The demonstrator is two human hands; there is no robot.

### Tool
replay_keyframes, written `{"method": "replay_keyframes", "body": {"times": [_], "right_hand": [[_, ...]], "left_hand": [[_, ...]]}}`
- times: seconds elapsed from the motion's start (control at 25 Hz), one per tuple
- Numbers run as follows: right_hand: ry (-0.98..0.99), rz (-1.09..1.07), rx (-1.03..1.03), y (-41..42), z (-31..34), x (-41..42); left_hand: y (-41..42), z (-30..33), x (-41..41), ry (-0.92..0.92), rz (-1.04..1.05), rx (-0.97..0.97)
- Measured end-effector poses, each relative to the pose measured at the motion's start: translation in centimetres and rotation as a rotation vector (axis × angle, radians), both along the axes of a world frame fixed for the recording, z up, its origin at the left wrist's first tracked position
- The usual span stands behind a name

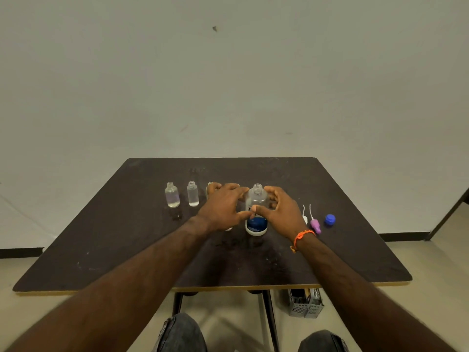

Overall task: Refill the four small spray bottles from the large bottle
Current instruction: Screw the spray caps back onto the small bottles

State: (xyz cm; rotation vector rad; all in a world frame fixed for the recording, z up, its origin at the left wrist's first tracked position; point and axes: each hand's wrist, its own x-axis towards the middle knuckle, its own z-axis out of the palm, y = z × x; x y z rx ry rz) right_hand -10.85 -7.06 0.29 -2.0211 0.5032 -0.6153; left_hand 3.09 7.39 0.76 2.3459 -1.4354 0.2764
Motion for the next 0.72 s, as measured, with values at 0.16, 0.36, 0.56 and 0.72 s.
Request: {"method": "replay_keyframes", "body": {"times": [0.16,0.36,0.56,0.72], "right_hand": [[-0.021,-0.041,-0.032,-2.7,2.4,0.6],[0.034,-0.088,-0.032,-8.7,4.0,3.0],[0.118,-0.112,-0.001,-13.6,1.7,5.1],[0.128,-0.121,0.037,-15.2,0.0,5.6]], "left_hand": [[-3.1,2.3,0.5,0.014,-0.023,-0.044],[-9.6,4.4,1.5,0.076,-0.037,0.113],[-14.7,2.5,3.7,0.173,-0.080,0.309],[-16.3,1.7,4.3,0.227,-0.118,0.298]]}}
